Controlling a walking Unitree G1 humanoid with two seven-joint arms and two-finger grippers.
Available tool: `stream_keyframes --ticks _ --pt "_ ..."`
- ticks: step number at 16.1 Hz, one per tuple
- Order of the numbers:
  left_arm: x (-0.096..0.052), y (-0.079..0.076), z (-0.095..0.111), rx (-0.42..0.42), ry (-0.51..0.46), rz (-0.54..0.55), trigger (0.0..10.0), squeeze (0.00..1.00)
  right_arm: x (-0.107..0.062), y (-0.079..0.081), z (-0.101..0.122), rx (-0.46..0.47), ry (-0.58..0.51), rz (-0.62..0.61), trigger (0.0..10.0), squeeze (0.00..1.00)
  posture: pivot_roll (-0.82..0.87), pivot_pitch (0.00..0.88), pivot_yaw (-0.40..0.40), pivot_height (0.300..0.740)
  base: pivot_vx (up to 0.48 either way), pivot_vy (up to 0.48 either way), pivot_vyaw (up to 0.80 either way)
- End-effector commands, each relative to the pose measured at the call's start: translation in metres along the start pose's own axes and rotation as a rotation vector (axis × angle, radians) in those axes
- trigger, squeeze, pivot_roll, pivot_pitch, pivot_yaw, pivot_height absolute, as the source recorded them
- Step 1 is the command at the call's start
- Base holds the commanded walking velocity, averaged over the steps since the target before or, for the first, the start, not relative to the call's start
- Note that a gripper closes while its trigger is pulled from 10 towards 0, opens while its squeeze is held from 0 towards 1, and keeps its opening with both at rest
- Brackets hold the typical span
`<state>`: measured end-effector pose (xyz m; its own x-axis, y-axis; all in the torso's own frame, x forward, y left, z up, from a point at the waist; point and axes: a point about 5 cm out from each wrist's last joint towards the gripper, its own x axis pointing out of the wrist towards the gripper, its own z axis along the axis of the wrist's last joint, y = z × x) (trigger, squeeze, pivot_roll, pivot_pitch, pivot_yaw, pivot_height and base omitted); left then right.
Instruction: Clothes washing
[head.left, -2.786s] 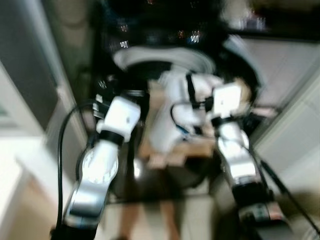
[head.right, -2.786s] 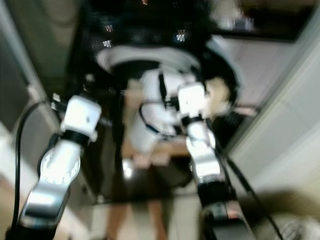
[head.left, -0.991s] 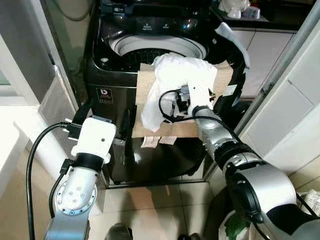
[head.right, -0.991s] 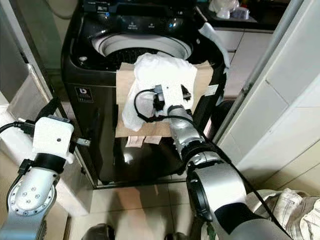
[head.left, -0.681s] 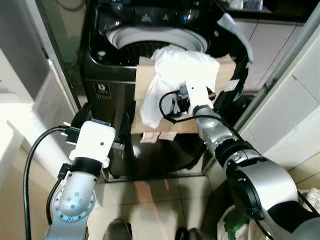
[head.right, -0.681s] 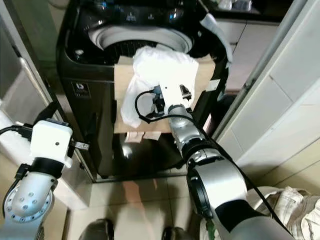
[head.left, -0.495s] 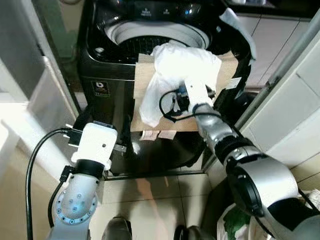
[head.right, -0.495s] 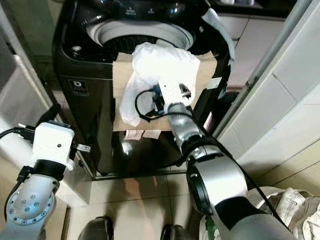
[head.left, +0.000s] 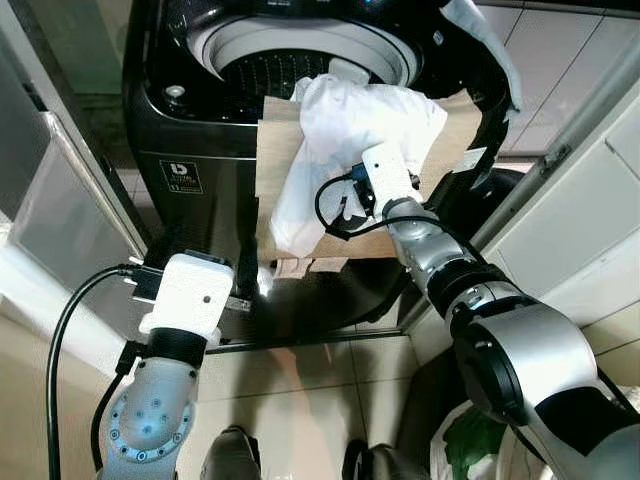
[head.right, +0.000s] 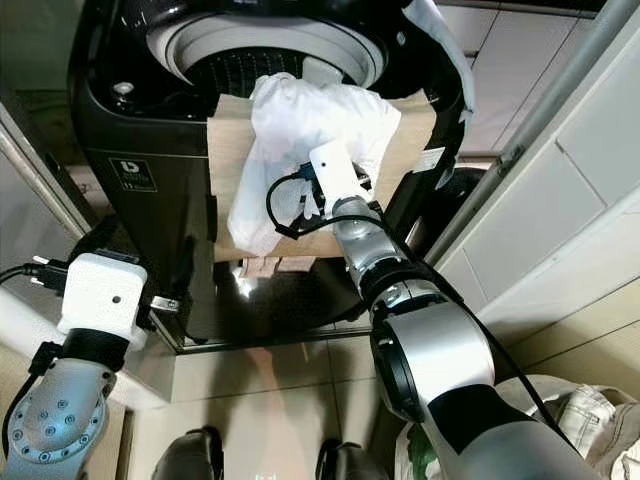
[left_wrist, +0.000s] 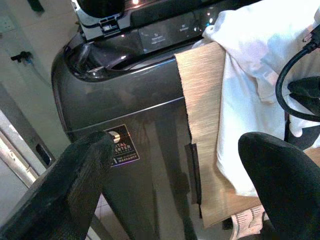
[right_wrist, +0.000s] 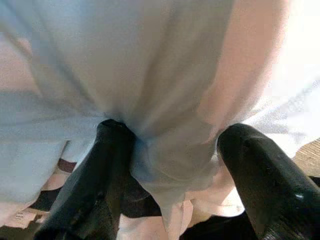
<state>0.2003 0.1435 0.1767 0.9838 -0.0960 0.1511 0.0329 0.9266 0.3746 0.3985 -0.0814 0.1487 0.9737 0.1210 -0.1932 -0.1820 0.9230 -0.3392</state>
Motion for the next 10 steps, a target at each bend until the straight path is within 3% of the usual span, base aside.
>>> stream_keyframes --ticks 1,2,6,8,10 --pt "-0.002 -0.002 0.005 -0.006 -0.012 -0.007 10.0 0.00 0.002 -0.004 0.007 0.020 -0.003 -0.010 0.0 0.00 0.28 0.192 -0.104 0.740 0.000 0.000 0.00" --pt "-0.002 -0.003 0.005 -0.006 -0.011 -0.008 10.0 0.00 0.002 -0.005 0.013 0.030 -0.026 -0.016 0.0 0.00 0.27 0.191 -0.105 0.740 0.000 0.000 0.00" --pt "0.006 -0.004 0.005 -0.013 -0.027 -0.003 10.0 0.00 0.004 -0.013 0.078 0.085 -0.243 -0.026 0.0 0.00 0.25 0.166 -0.108 0.740 0.000 0.000 0.00" --pt "0.009 -0.005 0.005 -0.017 -0.035 -0.004 10.0 0.00 0.003 -0.015 0.096 0.108 -0.299 -0.018 0.0 0.00 0.25 0.157 -0.110 0.740 0.000 0.000 0.00" --pt "0.014 -0.006 0.006 -0.024 -0.050 -0.002 10.0 0.00 -0.001 -0.021 0.129 0.129 -0.394 -0.015 0.0 0.00 0.24 0.142 -0.119 0.740 0.000 0.000 0.00"
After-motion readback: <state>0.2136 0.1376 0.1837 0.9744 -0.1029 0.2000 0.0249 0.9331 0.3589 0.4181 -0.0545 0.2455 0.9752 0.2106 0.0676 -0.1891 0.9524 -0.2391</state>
